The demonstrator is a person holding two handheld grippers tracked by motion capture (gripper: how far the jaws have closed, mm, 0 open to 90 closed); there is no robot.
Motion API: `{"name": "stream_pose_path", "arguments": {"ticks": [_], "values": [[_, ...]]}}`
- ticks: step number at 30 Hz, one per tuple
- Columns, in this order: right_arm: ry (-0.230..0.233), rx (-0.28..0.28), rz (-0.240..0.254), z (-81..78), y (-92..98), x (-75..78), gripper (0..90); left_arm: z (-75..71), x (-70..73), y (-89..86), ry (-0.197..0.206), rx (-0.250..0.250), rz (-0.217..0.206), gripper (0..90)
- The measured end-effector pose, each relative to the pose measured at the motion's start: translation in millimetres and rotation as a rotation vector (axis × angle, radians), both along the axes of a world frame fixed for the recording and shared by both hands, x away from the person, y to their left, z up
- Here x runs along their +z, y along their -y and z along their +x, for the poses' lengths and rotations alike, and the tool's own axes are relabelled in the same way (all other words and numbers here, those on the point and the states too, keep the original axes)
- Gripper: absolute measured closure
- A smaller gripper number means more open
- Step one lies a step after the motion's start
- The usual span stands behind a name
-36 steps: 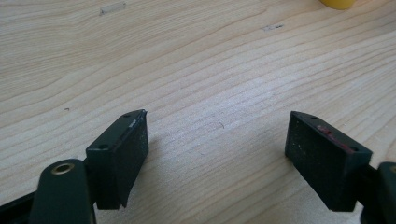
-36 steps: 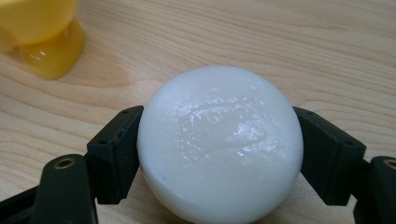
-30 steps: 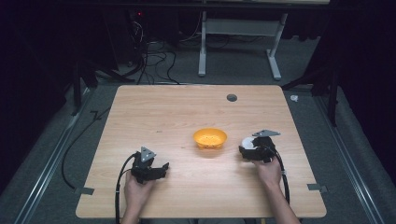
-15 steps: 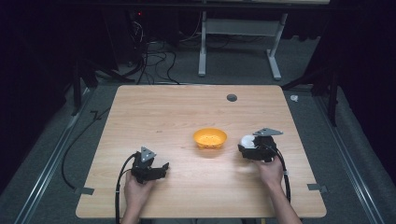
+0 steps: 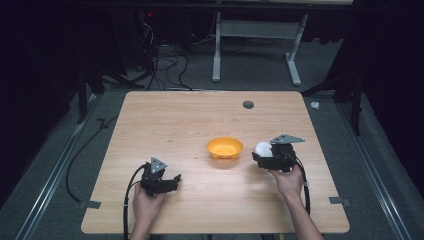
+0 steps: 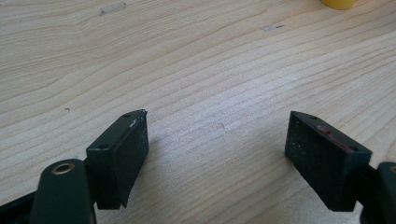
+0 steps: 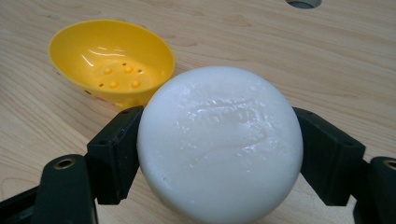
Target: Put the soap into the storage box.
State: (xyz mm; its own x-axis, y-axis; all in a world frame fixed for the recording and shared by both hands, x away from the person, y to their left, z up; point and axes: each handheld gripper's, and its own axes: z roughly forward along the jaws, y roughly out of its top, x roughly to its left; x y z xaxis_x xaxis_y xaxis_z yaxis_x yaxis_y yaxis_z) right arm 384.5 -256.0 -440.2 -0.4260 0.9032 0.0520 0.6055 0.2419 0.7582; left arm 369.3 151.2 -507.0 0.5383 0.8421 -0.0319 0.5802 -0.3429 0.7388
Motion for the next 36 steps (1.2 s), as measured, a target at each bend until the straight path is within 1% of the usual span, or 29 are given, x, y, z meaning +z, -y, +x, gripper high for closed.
{"name": "stream_pose_path", "arguments": {"ticks": [6, 9, 19, 22, 25, 26, 36], "values": [[0.017, 0.013, 0.010, -2.1, -3.1, 6.9, 23.8, 0.0, 0.0, 0.0, 0.000, 0.000, 0.000, 22.1], [0.024, 0.027, 0.026, -3.1, -5.0, 12.3, 23.8, 0.0, 0.0, 0.1, 0.000, 0.000, 0.000, 22.1], [0.047, 0.063, 0.034, -5.3, -14.2, 25.4, 23.8, -0.1, -0.1, 0.1, 0.000, 0.001, -0.001, 22.1], [0.052, 0.078, 0.029, -4.8, -18.7, 29.7, 23.9, 0.0, 0.0, -0.1, 0.000, 0.001, 0.000, 22.1], [0.057, 0.081, 0.021, -4.7, -20.9, 31.3, 23.9, -0.1, -0.1, 0.1, -0.001, 0.000, -0.001, 22.1], [0.060, 0.086, 0.007, -4.9, -24.7, 33.2, 23.8, 0.0, 0.0, 0.0, 0.000, 0.001, 0.000, 22.1], [0.063, 0.118, 0.013, -1.6, -34.5, 39.5, 23.8, 0.0, 0.0, 0.0, 0.000, 0.001, -0.001, 22.1]]}}
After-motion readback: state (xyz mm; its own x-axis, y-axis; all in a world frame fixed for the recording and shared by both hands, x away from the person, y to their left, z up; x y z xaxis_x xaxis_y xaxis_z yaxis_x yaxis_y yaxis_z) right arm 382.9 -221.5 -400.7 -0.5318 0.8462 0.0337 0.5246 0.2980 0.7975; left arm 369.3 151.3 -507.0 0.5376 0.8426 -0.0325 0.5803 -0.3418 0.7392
